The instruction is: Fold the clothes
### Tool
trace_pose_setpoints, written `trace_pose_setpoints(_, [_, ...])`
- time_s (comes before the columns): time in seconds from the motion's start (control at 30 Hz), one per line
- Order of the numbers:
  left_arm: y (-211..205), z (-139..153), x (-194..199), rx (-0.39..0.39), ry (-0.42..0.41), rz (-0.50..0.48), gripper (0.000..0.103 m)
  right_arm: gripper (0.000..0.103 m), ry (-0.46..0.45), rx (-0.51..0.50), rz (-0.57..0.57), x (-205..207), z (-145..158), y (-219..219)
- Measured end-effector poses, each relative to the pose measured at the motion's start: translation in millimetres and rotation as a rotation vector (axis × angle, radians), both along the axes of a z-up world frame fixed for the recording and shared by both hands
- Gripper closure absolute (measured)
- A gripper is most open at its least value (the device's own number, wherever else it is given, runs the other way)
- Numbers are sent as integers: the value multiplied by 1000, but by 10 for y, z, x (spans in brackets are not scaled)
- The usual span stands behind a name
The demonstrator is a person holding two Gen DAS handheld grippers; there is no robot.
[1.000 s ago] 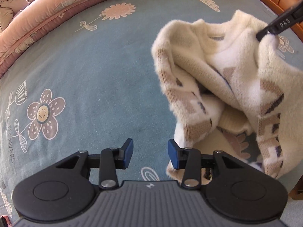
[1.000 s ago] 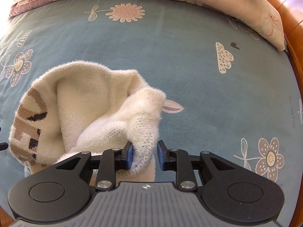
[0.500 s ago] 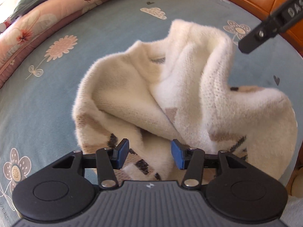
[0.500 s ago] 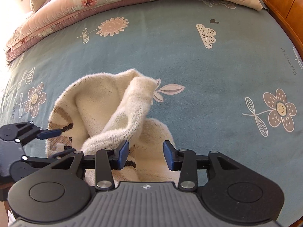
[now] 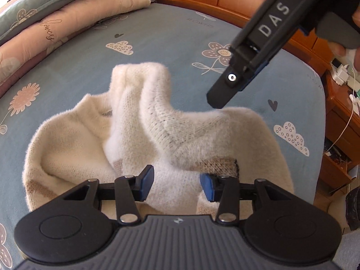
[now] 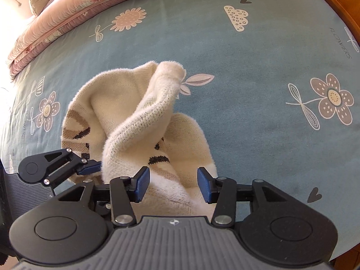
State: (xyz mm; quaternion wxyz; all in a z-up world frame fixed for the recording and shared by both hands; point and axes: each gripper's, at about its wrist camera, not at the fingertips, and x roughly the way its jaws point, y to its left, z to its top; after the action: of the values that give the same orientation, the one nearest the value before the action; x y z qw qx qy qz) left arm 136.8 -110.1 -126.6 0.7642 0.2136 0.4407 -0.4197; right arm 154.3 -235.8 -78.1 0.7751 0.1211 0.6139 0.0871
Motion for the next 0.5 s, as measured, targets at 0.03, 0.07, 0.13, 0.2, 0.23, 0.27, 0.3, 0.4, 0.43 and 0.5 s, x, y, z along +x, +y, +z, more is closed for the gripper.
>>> trace_pose_setpoints(0.03, [-46, 13, -28, -9, -10, -11, 60, 45, -1, 13, -4, 17, 22, 0])
trace_pose_setpoints(0.07, [-86, 36, -52, -22, -13, -19, 60, 43, -3, 22, -1, 37, 46, 10])
trace_pose_setpoints(0.13, [-161, 86, -71, -54, -10, -32, 60, 39, -16, 18, 29, 83, 93, 74])
trace_pose_setpoints(0.2, [-210, 136, -106, -92, 0, -37, 60, 39, -28, -4, 74, 138, 117, 165])
trace_pose_setpoints(0.23, [-230, 149, -119, -107, 11, -33, 60, 39, -32, -19, 93, 164, 118, 213])
trace_pose_setpoints(0.27, [-249, 161, -133, -123, 22, -29, 60, 39, -30, -35, 106, 188, 107, 248])
trace_pose_setpoints(0.3, [-262, 172, -145, -139, 34, -24, 60, 39, -24, -48, 115, 208, 82, 270])
trace_pose_setpoints(0.4, [-251, 175, -162, -169, 66, -1, 60, 39, 22, -96, 143, 240, -43, 315])
trace_pose_setpoints(0.43, [-246, 173, -169, -171, 68, 2, 60, 39, 37, -106, 156, 232, -85, 327])
trace_pose_setpoints(0.5, [-233, 158, -171, -176, 91, 6, 62, 38, 47, -117, 182, 193, -145, 352])
